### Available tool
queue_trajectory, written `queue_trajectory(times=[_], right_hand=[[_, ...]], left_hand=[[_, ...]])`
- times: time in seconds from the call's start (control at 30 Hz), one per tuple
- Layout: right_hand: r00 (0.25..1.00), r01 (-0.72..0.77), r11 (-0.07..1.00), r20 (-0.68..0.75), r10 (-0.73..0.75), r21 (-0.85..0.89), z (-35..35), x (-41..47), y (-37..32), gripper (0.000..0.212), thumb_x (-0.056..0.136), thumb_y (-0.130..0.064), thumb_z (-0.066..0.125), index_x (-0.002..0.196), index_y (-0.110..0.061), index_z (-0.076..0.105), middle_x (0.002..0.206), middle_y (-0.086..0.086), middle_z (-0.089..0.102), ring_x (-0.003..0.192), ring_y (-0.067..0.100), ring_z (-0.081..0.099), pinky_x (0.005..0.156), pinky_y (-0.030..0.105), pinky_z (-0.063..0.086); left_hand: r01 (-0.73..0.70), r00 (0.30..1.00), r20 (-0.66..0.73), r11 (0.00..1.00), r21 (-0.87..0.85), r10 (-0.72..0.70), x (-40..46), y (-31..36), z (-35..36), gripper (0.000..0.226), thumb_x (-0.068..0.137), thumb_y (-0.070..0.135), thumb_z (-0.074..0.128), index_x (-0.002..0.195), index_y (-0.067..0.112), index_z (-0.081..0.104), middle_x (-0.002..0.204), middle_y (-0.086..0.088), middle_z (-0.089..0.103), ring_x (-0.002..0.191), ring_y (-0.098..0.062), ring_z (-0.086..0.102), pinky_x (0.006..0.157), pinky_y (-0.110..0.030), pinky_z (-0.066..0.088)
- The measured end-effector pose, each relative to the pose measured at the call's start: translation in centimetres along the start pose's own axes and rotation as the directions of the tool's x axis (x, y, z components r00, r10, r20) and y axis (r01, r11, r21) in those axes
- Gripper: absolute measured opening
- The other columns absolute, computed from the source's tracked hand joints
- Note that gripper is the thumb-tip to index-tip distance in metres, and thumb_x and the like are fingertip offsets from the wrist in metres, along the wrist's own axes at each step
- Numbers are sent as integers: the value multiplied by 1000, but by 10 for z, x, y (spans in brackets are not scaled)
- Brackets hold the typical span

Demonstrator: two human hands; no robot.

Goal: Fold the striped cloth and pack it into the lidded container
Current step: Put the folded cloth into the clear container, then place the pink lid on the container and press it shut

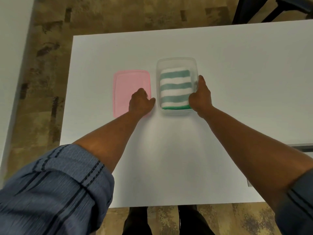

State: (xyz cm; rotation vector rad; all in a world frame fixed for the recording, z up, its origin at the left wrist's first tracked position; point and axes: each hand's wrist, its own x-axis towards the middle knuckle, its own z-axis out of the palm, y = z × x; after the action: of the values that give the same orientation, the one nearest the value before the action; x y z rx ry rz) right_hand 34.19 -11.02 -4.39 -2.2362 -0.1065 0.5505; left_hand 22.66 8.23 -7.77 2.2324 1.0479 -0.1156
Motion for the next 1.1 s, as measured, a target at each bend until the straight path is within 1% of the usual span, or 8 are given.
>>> queue_trajectory(times=[0.13,0.27,0.33,0.57,0.73,0.9,1.0,1.1], right_hand=[[999,31,999,-6,-31,28,3,0,3,66,89,1,39,151,-20,35,121,-3,55,105,22,55,85,31,47],[1000,23,999,-3,-23,34,4,3,5,72,88,3,38,155,-21,30,136,2,57,116,24,56,97,39,52],[999,36,999,-10,-36,27,4,4,6,71,87,3,38,154,-20,32,131,1,57,115,24,55,95,36,50],[998,63,997,-13,-63,37,6,5,8,63,84,3,37,142,-19,41,115,-5,55,105,24,57,87,35,50],[998,57,996,4,-57,63,4,3,7,62,85,1,39,143,-21,41,117,-6,56,106,23,57,90,36,52],[999,46,994,15,-48,95,5,2,6,55,84,0,39,134,-23,46,95,-24,50,95,15,57,80,32,49],[999,47,994,15,-48,103,5,3,7,56,83,-1,38,133,-24,47,99,-19,56,90,8,58,83,35,54],[998,54,992,28,-57,113,5,2,7,55,82,-3,39,133,-23,47,113,-6,61,99,19,61,89,41,58]], left_hand=[[0,1000,0,1000,24,0,0,3,-2,32,86,33,75,100,7,62,91,-4,62,83,-26,60,71,-31,41],[21,1000,-1,1000,18,-21,-1,8,-7,16,84,18,69,88,3,68,80,-7,66,81,-32,68,67,-29,43],[34,999,-16,999,-2,-34,-3,9,-12,15,80,16,67,85,2,67,77,-10,67,76,-31,67,63,-29,44],[35,996,-80,986,-165,-49,-10,22,-42,25,74,31,67,70,19,46,68,4,50,58,-13,45,53,-28,35],[-5,986,-162,975,-222,-32,-19,48,-71,34,77,25,63,63,18,33,63,1,35,56,-17,35,55,-29,31],[-75,978,-210,964,-256,20,-29,73,-98,29,79,24,64,69,15,37,71,-5,39,64,-20,42,60,-35,39],[-132,965,-255,953,-274,60,-37,91,-114,26,79,28,64,74,15,42,75,-5,46,65,-18,49,62,-33,46],[-194,953,-285,934,-301,106,-45,112,-123,27,78,30,64,73,16,41,74,-4,48,63,-17,49,60,-33,47]])
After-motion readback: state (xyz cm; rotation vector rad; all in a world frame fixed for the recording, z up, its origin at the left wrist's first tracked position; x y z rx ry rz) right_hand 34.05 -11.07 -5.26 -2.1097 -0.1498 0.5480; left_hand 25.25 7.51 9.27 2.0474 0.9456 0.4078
